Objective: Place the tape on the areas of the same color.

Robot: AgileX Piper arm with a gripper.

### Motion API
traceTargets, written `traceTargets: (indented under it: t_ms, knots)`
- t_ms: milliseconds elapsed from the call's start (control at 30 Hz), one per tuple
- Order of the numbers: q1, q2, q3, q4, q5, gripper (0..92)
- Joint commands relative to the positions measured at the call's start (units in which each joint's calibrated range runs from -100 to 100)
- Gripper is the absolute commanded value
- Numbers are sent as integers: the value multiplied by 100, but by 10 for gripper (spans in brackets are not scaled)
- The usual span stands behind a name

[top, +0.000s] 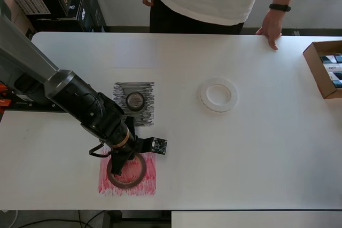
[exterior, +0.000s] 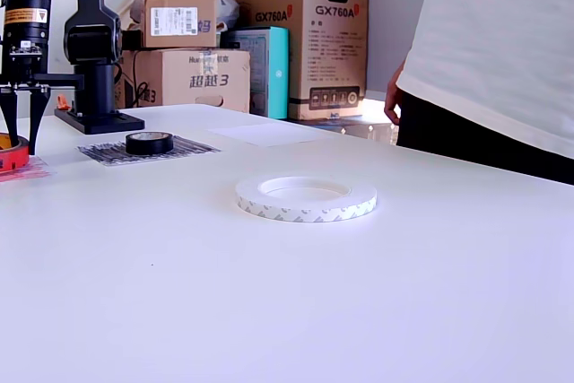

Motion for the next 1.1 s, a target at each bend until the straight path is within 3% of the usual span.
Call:
traceTargets:
  t_ms: [0,167,300,733,967,1067]
  knots:
    - [-29,19,-48,-49,23,161]
    - [-37,19,-48,-49,39,448]
    - [-21,0,-57,-49,39,579]
    - [239,-66,-984,19,138,585]
    - [934,-47,-2102,70,1210,586]
    - [1305,56,-2838,485,1759,585]
